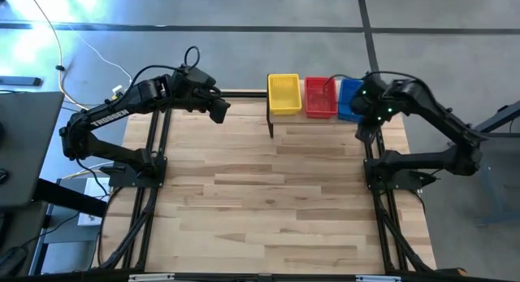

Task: Stack baskets on shelf by color
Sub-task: Stack the blue basket on the stacked blue baskets on the shelf, then return to Home Position

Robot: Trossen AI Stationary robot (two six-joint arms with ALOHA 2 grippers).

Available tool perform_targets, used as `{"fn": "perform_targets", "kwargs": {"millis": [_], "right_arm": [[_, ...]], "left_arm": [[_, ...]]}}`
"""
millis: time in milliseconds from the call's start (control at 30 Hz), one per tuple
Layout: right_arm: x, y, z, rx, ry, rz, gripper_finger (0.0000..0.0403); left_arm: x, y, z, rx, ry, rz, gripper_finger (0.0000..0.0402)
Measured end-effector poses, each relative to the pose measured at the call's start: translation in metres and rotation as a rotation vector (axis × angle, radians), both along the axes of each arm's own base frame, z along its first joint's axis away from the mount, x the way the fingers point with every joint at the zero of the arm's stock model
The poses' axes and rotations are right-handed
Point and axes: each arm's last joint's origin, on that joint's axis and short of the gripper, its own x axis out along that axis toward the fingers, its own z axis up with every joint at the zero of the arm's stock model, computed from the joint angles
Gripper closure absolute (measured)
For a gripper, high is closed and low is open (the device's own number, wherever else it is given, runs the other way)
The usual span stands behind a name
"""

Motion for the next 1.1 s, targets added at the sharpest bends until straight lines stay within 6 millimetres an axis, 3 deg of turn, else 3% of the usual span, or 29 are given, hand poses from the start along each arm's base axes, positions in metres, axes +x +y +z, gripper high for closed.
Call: {"fn": "perform_targets", "kwargs": {"millis": [300,733,933,1100], "right_arm": [[0.0,-0.004,-0.037,0.005,0.17,-0.024,0.0302],[0.0,-0.012,-0.033,-0.178,0.221,-0.141,0.0302],[-0.002,-0.01,-0.033,-0.127,0.198,-0.204,0.0302],[-0.003,0.006,-0.031,0.038,0.077,-0.277,0.0302]], "left_arm": [[0.0,0.0,0.0,0.0,0.0,0.0,0.0257],[0.0,0.0,0.0,0.0,0.0,0.0,0.0257],[0.0,-0.001,0.0,0.002,0.005,-0.024,0.0257],[-0.003,-0.01,0.003,-0.006,-0.011,-0.199,0.0257]]}}
